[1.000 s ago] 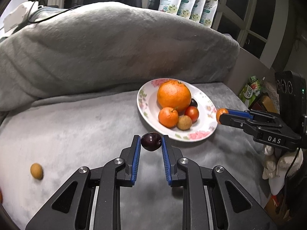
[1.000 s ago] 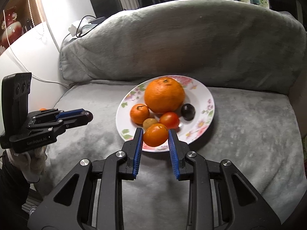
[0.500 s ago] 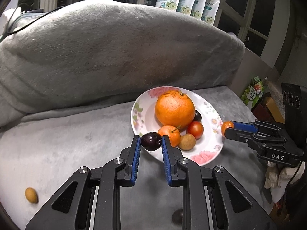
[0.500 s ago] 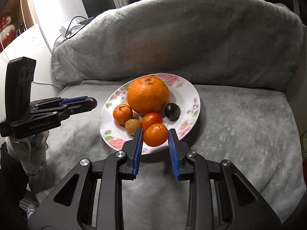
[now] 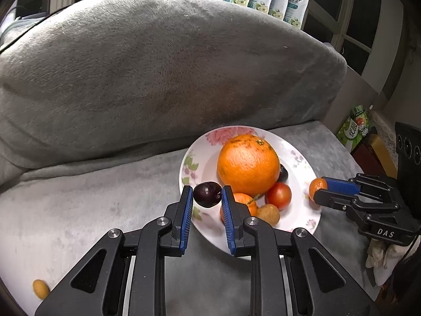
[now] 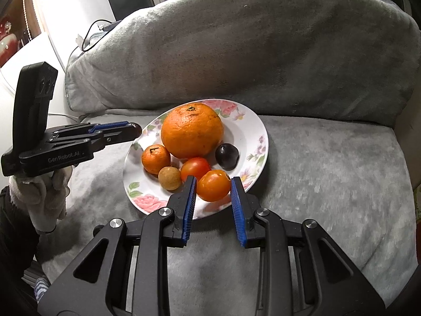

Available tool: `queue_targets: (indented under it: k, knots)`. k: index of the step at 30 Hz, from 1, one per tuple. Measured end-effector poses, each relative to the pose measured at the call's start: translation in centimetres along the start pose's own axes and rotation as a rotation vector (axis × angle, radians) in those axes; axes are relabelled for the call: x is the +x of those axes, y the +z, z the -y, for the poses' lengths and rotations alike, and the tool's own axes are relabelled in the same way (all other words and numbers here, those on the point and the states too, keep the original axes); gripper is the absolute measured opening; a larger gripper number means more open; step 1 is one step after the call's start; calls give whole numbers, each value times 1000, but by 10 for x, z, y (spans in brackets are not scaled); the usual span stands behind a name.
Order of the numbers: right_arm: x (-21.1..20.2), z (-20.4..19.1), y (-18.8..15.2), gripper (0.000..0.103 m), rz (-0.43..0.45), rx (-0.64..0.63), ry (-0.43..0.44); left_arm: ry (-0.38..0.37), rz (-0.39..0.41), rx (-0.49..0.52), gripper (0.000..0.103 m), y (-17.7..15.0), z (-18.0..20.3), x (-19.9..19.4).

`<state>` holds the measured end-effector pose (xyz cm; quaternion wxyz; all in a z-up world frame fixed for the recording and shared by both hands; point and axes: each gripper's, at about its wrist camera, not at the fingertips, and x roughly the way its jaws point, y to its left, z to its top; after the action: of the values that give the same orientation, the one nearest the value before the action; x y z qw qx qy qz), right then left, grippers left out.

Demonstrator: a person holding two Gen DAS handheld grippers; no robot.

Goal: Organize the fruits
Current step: 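Carry the plum and small orange over the floral plate with both tools, then lower the fruits onto the plate and open both tools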

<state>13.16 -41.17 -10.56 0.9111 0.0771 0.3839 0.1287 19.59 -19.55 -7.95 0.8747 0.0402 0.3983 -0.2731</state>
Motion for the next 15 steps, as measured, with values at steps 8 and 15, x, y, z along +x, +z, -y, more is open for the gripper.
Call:
queue_targets:
  k: [8,15]
  knots:
    - [2,1,2,28,-1,-7,6,-14,-5,-2,21,4,1,4]
    - [-1,-2,2,28,10,-20,7,-19,3,2,21,6,2,1]
